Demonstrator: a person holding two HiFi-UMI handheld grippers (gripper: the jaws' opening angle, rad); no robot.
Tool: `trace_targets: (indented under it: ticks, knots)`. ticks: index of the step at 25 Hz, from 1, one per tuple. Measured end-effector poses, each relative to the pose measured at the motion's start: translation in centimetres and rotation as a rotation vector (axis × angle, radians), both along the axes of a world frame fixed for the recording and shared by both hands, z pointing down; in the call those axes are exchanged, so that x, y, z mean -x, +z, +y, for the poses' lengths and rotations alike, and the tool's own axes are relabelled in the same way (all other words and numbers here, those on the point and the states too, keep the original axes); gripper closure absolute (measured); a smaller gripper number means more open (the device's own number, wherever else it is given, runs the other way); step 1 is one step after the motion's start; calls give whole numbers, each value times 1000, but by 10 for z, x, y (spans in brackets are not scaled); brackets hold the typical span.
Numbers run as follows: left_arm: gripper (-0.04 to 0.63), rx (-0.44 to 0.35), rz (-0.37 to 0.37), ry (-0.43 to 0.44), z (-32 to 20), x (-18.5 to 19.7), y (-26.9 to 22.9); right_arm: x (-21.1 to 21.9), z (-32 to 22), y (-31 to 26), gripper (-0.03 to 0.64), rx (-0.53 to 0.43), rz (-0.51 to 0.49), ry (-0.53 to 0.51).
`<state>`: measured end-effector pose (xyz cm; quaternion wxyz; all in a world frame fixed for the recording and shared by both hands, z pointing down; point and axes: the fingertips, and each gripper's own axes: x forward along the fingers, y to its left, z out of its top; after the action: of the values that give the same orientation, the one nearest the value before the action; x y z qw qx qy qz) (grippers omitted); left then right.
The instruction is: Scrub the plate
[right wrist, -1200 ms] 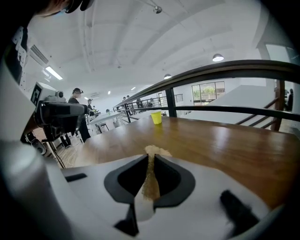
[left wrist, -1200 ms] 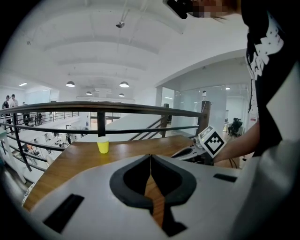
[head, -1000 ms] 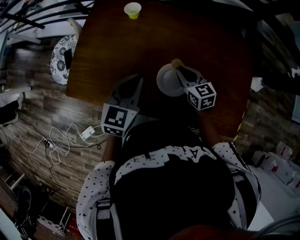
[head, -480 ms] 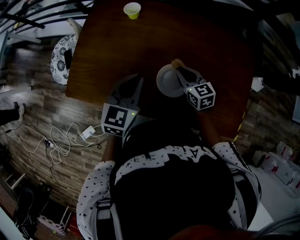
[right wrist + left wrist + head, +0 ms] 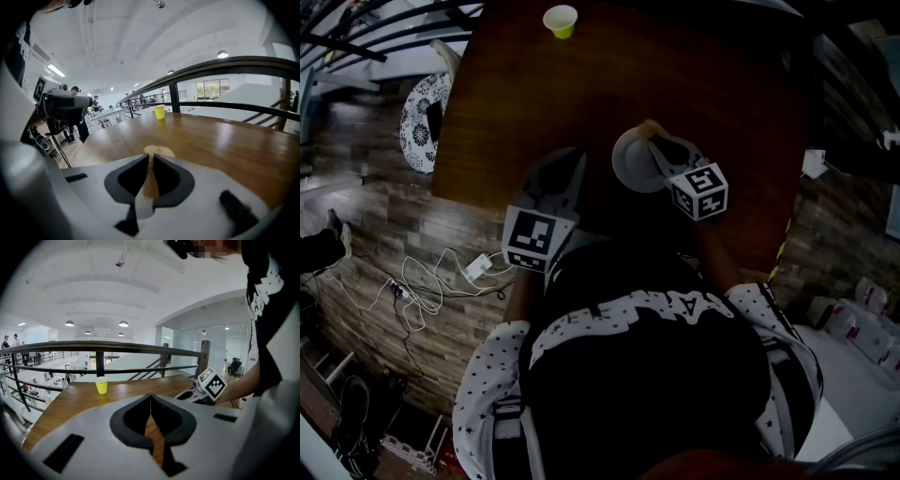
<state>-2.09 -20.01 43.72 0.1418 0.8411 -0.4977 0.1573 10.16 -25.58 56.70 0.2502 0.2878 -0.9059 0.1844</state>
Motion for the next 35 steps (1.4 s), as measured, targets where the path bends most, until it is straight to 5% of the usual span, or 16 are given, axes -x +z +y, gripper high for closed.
trace_targets:
  ticks: [35]
  knots:
    - [581,-13,7,154,5,-7,-4,25,63,2,574,79,-6,-19]
